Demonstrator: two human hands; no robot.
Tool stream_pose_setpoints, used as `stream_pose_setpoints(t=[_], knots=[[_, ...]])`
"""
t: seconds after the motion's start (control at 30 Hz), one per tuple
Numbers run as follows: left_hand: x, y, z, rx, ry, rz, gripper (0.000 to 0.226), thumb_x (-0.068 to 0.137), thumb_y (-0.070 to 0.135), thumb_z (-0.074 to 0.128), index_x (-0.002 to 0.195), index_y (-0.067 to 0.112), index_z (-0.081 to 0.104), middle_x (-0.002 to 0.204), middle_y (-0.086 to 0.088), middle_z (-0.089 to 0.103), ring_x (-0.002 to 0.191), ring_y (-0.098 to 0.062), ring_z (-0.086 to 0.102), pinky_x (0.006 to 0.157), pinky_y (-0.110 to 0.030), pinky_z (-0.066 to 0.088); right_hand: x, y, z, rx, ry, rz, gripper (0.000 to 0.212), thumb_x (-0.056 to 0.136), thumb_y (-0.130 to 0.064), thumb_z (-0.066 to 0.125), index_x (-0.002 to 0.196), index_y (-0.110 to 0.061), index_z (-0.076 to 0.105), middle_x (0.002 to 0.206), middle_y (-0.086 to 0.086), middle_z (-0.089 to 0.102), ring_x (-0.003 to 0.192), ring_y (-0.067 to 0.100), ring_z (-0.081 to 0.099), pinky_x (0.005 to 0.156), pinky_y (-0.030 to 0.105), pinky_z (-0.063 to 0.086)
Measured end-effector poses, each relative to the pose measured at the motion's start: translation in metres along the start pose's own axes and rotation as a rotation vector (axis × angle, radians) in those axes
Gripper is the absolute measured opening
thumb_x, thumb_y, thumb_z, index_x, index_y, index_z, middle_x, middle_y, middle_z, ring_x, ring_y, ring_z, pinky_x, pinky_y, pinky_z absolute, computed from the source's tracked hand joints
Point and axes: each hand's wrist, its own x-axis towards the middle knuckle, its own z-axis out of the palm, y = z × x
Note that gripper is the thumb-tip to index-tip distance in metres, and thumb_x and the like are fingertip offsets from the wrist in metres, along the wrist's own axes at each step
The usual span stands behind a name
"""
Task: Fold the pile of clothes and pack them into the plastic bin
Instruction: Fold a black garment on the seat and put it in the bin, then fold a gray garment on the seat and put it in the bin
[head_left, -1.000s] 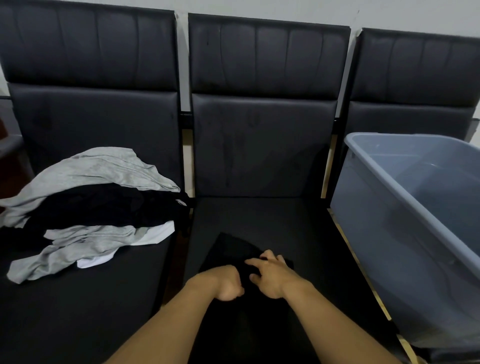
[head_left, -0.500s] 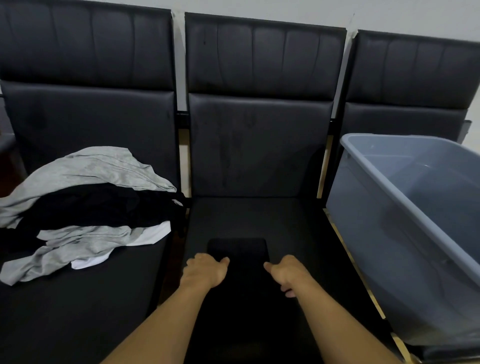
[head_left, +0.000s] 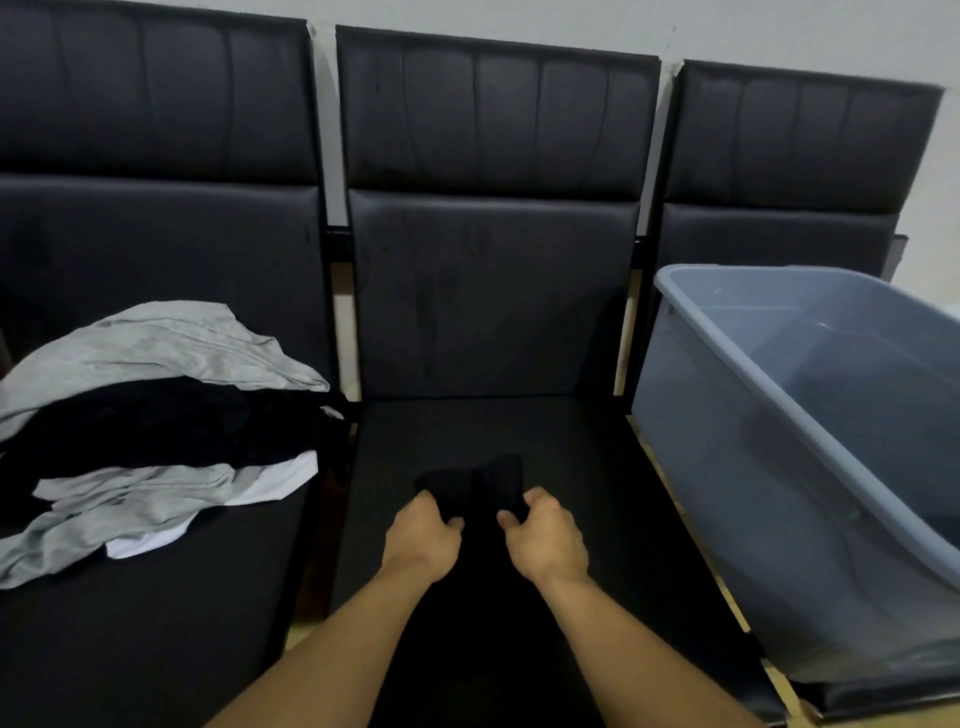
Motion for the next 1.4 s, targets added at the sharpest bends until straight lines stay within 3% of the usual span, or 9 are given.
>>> stream_pose_setpoints(t=[0.27, 0.43, 0.53, 0.73, 0.9, 1.07, 1.17, 1.27, 1.4], knots=[[-0.016, 0.142, -0.046, -0.299, 0.214, 0.384, 0.024, 0.09, 0.037, 0.07, 0.101, 0.016, 0.064, 0.097, 0.002, 0.069, 0.091, -0.019, 0.065, 0.08, -0.037, 0.055, -0.004, -0.046, -0.143, 0.15, 0.381, -0.231, 0.043, 0.095, -0.032, 0.062, 0.136, -0.023, 0.055, 0.131, 0.007, 0.063, 0.12, 0.03, 0.06, 0.092, 0.038, 0.048], [-0.032, 0.262, -0.04, -0.44, 0.165, 0.487, 0.025, 0.087, 0.029, 0.066, 0.11, 0.019, 0.066, 0.102, 0.002, 0.069, 0.095, -0.022, 0.066, 0.087, -0.042, 0.057, 0.005, -0.03, -0.256, 0.255, 0.612, -0.3, 0.019, 0.091, -0.016, 0.059, 0.105, -0.022, 0.048, 0.096, 0.003, 0.066, 0.094, 0.03, 0.06, 0.073, 0.035, 0.039], [-0.039, 0.321, -0.02, -0.45, 0.117, 0.539, 0.024, 0.086, 0.023, 0.064, 0.11, 0.017, 0.066, 0.104, -0.001, 0.07, 0.095, -0.023, 0.066, 0.087, -0.042, 0.057, 0.016, -0.007, -0.312, 0.18, 0.685, -0.297, 0.016, 0.093, -0.013, 0.055, 0.091, -0.028, 0.062, 0.087, -0.001, 0.068, 0.082, 0.025, 0.062, 0.069, 0.036, 0.046], [-0.022, 0.398, 0.032, -0.431, 0.019, 0.553, 0.017, 0.095, 0.013, 0.06, 0.106, 0.007, 0.071, 0.098, -0.01, 0.073, 0.093, -0.027, 0.069, 0.088, -0.045, 0.058, 0.058, 0.035, -0.368, 0.116, 0.653, -0.276, 0.032, 0.101, -0.004, 0.049, 0.118, -0.02, 0.071, 0.11, 0.003, 0.069, 0.082, 0.019, 0.062, 0.082, 0.038, 0.056], [0.0, 0.419, 0.056, -0.232, -0.016, 0.491, 0.017, 0.097, 0.008, 0.052, 0.113, 0.008, 0.058, 0.109, -0.012, 0.059, 0.093, -0.023, 0.051, 0.084, -0.035, 0.049, 0.112, 0.06, -0.377, 0.058, 0.554, -0.213, 0.03, 0.102, -0.005, 0.05, 0.123, -0.015, 0.069, 0.126, 0.008, 0.067, 0.101, 0.024, 0.063, 0.089, 0.032, 0.05], [0.013, 0.403, 0.068, -0.172, -0.105, 0.429, 0.051, 0.099, 0.007, 0.046, 0.149, 0.009, 0.037, 0.148, -0.016, 0.042, 0.115, -0.033, 0.053, 0.101, -0.039, 0.046, 0.139, 0.095, -0.361, 0.06, 0.423, -0.091, 0.027, 0.102, -0.012, 0.054, 0.126, -0.011, 0.066, 0.127, 0.012, 0.064, 0.106, 0.03, 0.061, 0.087, 0.033, 0.047], [0.019, 0.39, 0.067, -0.411, -0.051, 0.427, 0.04, 0.102, 0.01, 0.045, 0.142, 0.016, 0.048, 0.136, -0.01, 0.053, 0.113, -0.029, 0.057, 0.1, -0.035, 0.048, 0.137, 0.098, -0.353, 0.098, 0.446, -0.131, 0.021, 0.102, -0.014, 0.055, 0.114, -0.005, 0.07, 0.114, 0.014, 0.071, 0.093, 0.029, 0.065, 0.085, 0.037, 0.053], [0.013, 0.379, 0.062, -0.622, 0.035, 0.456, 0.015, 0.1, 0.021, 0.05, 0.106, 0.021, 0.064, 0.111, -0.002, 0.067, 0.097, -0.025, 0.067, 0.089, -0.041, 0.058, 0.124, 0.081, -0.346, 0.173, 0.499, -0.241, 0.018, 0.1, -0.02, 0.059, 0.101, -0.008, 0.072, 0.096, 0.008, 0.074, 0.091, 0.027, 0.069, 0.087, 0.043, 0.057], [0.005, 0.352, 0.046, -0.704, 0.146, 0.463, 0.02, 0.1, 0.032, 0.051, 0.098, 0.022, 0.068, 0.092, 0.002, 0.067, 0.079, -0.016, 0.062, 0.066, -0.033, 0.051, 0.096, 0.044, -0.32, 0.337, 0.512, -0.422, 0.012, 0.098, -0.026, 0.062, 0.093, -0.018, 0.071, 0.077, -0.005, 0.073, 0.066, 0.004, 0.066, 0.073, 0.031, 0.058]])
